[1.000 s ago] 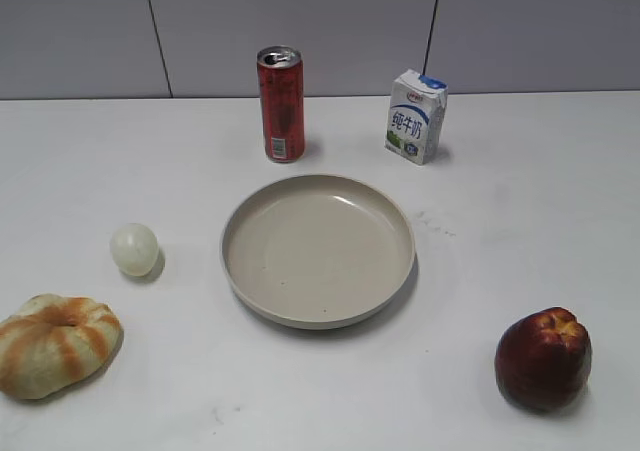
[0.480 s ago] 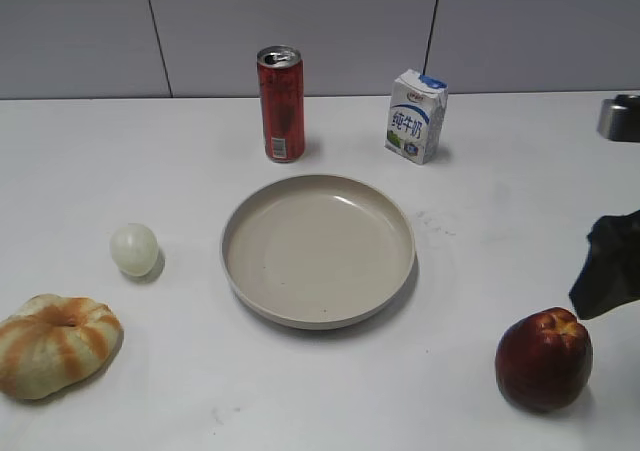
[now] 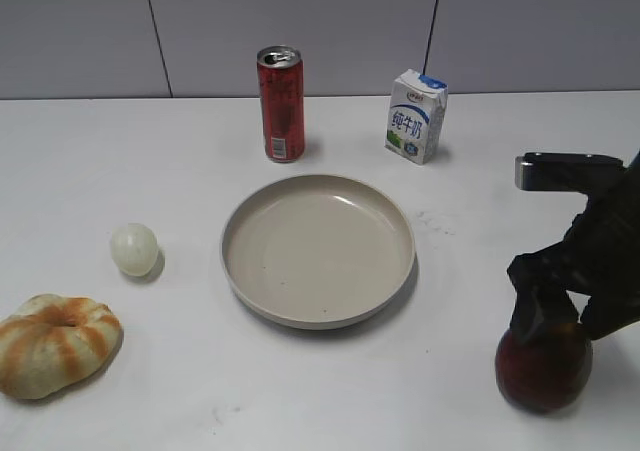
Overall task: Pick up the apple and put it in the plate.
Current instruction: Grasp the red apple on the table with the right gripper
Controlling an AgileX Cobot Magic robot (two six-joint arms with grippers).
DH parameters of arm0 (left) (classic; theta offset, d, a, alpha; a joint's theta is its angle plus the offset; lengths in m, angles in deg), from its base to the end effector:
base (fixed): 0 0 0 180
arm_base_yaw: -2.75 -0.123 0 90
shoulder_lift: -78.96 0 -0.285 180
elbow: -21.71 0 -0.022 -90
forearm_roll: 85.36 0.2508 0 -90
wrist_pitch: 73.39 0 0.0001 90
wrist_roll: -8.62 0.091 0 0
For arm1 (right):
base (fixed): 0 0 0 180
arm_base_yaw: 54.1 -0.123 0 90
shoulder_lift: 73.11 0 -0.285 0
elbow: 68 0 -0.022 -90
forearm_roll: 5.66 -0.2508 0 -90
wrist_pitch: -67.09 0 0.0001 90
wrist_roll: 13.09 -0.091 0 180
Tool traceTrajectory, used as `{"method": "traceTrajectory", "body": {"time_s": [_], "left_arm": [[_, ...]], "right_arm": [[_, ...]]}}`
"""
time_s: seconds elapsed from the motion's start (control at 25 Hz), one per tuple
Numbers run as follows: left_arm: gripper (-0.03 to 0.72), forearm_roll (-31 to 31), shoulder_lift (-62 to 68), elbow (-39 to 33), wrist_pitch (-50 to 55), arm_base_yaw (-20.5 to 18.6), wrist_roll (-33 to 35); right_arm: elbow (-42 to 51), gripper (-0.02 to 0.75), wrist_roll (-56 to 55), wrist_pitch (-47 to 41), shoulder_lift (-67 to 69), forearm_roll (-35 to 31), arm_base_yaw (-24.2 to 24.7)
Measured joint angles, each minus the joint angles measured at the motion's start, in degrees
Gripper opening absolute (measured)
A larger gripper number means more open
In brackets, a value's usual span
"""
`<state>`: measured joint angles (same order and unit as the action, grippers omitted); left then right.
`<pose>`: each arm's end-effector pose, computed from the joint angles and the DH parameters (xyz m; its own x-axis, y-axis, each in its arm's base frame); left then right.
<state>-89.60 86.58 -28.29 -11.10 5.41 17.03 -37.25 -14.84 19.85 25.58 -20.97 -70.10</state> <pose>-0.0040 -0.0058 0.2684 -0.4824 0.1344 -0.8656 0.1581 0.9853 0.0649 0.2426 0.0879 0.1734 -0.9971 -0.0689 -0.0331 -0.0742 0.9759 0.2050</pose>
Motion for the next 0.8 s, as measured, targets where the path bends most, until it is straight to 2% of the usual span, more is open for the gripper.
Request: {"method": "traceTrajectory", "body": {"time_s": [0.52, 0.68, 0.8], "left_arm": [[0.236, 0.0, 0.0, 0.0, 0.0, 0.0, 0.0], [0.236, 0.0, 0.0, 0.0, 0.0, 0.0, 0.0], [0.236, 0.0, 0.0, 0.0, 0.0, 0.0, 0.0]], "right_arm": [[-3.2, 0.550, -0.9, -2.1, 5.5, 0.0, 0.0], [-10.6, 0.550, -0.6, -5.4, 5.7, -0.1, -0.2], [-18.4, 0.550, -0.2, -7.9, 6.3, 1.5, -2.3]]}}
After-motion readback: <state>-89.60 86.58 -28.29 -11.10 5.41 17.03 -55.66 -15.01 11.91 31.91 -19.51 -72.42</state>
